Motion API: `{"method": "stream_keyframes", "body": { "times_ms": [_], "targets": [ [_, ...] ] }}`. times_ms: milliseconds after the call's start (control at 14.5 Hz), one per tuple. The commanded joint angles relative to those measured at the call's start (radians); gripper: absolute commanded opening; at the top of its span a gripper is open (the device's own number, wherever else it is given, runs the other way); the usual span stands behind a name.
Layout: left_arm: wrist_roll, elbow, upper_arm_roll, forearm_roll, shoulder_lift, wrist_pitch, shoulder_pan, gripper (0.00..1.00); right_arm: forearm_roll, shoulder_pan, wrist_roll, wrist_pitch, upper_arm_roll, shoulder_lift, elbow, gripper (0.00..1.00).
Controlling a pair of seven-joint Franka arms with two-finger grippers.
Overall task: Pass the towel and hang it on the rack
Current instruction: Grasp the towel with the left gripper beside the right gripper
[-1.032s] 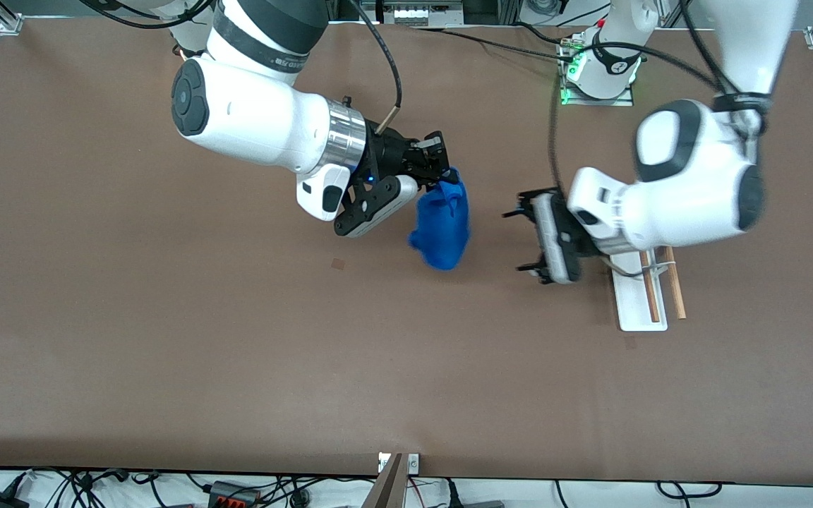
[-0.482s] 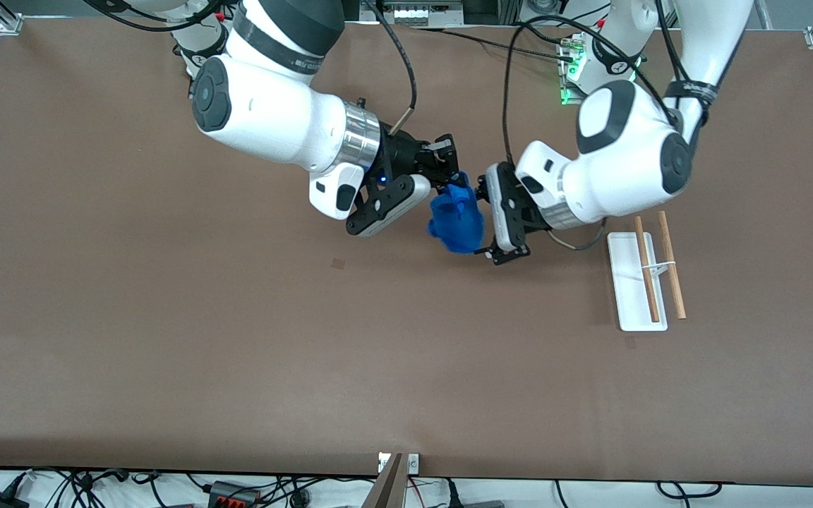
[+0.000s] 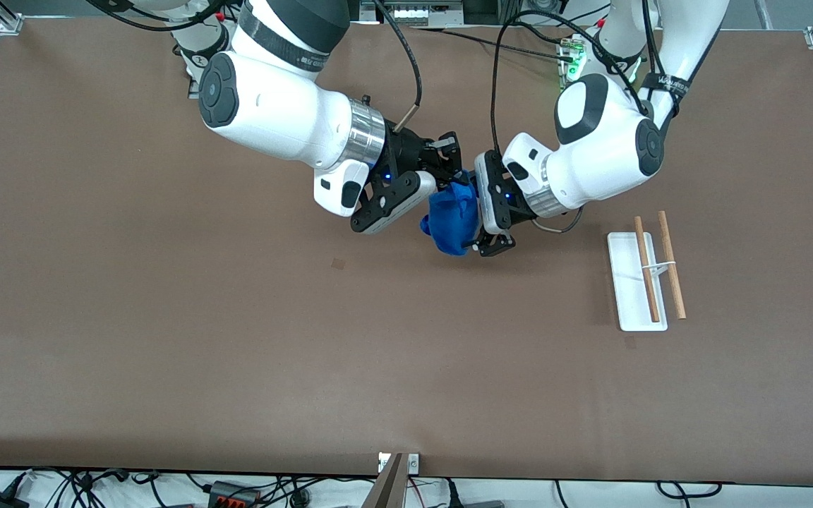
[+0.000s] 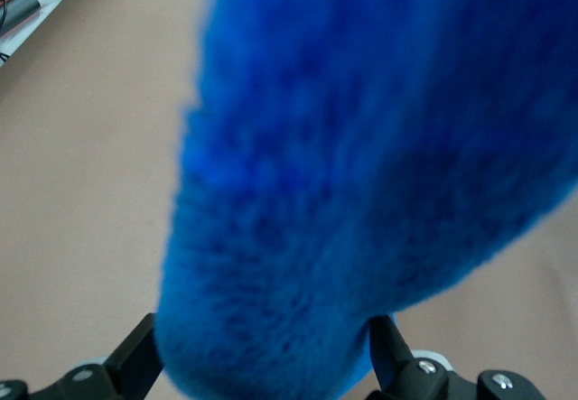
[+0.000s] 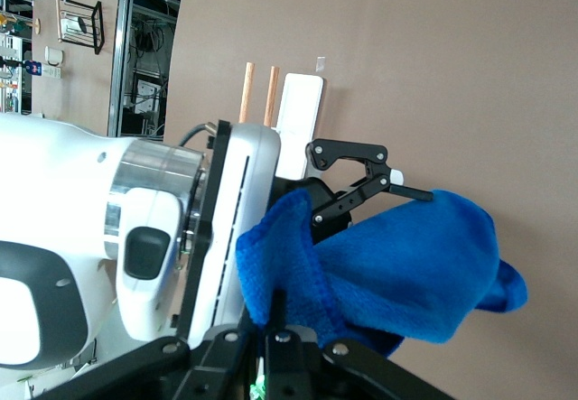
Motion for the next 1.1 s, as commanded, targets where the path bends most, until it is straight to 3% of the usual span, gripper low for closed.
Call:
{"method": "stream_keyframes", "body": {
  "times_ms": [0,206,344,413,482,688,1032],
  "targets": [
    [0.040,-0.054,-0.039,-0.042,-0.040,0.034,0.018,0.79,-0.012,0.008,0.019,0.016,-0.003,-0.001,-0.003,0.00],
    [0.017,-0.049,-0.040,-0.051,-0.038,0.030,0.018,0.28,-0.012,0.008,0.019,0.018,-0.003,-0.001,-0.008,0.00],
    [-0.020,-0.046,-0.040,-0.051,-0.040,0.024,0.018,0.01,-0.014,0.008,0.019,0.025,-0.003,-0.001,-0.009,0.05],
    [-0.024,-0.043,-0.040,-0.051,-0.040,0.024,0.018,0.01,-0.015,0.008,0.019,0.025,-0.004,-0.001,-0.009,0.70],
    [-0.037,-0.039,-0.040,-0.051,-0.040,0.024,0.019,0.01,-0.032,0.003,0.015,0.024,-0.004,-0.001,-0.009,1.00],
    [-0.064,-0.026,-0.039,-0.051,-0.056,0.013,0.050,0.01,-0.043,-0.013,0.015,0.010,-0.006,-0.003,-0.008,1.00],
    [-0.074,-0.020,-0.028,-0.033,-0.110,-0.218,0.209,0.01,-0.161,-0.032,0.013,-0.045,-0.038,-0.003,-0.027,1.00]
  ]
}}
